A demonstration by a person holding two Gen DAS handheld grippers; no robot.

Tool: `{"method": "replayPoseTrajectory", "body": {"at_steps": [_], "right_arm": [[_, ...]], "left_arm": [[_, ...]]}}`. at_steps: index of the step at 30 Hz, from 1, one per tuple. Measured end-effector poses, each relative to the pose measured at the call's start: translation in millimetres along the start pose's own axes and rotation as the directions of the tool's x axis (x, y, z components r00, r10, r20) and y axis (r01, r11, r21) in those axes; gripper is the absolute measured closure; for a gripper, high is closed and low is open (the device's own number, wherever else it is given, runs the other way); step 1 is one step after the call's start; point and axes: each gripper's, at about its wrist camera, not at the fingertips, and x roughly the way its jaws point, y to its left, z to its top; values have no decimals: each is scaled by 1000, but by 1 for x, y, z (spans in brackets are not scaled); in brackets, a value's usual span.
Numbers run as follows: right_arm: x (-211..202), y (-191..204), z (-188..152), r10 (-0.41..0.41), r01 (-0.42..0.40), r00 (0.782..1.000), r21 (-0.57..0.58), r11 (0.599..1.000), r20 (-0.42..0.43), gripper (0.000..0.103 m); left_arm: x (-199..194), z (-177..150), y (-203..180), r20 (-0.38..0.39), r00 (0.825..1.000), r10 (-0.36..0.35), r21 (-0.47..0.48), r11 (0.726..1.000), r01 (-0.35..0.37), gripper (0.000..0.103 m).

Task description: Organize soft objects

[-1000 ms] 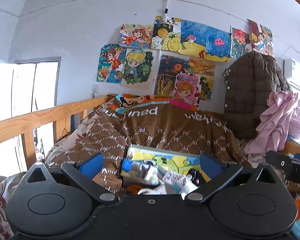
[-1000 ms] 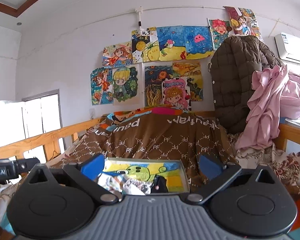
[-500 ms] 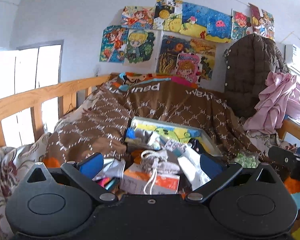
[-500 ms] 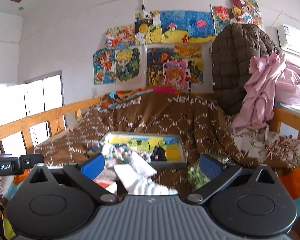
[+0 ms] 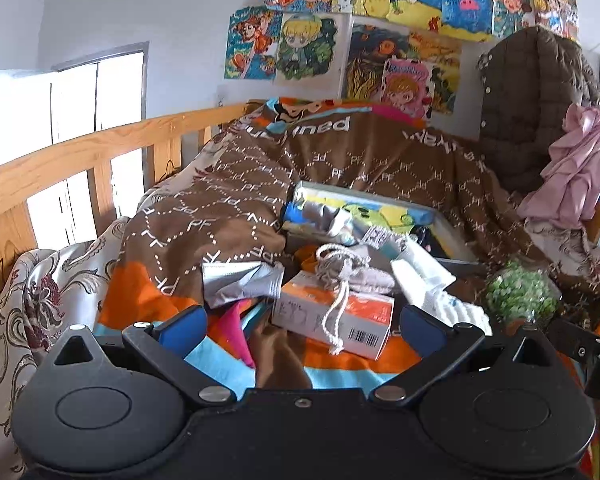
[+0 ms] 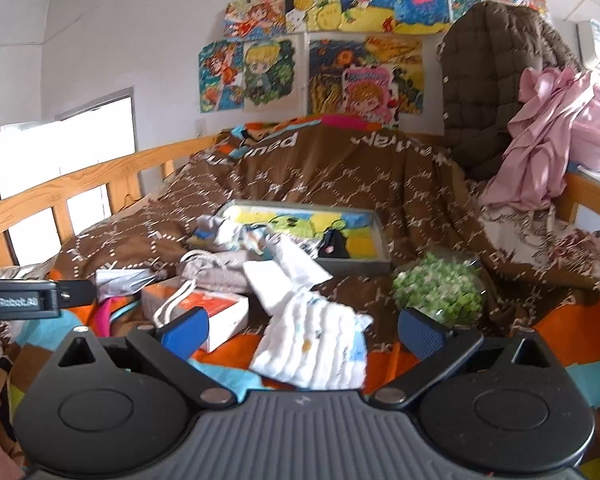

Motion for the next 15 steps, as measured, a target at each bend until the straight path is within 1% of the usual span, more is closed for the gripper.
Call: {"method": "replayPoseTrajectory", "body": {"at_steps": [4, 15], "right_arm": [[1, 5, 0, 17, -17, 1000, -18, 1000, -10, 0], [13, 19, -4, 41, -43, 998, -81, 996, -37, 0]], "left_arm": [[3, -1, -2, -20, 999, 26, 23, 999, -26, 1], [8, 5, 6, -29, 997, 77, -2, 997, -77, 1]]}}
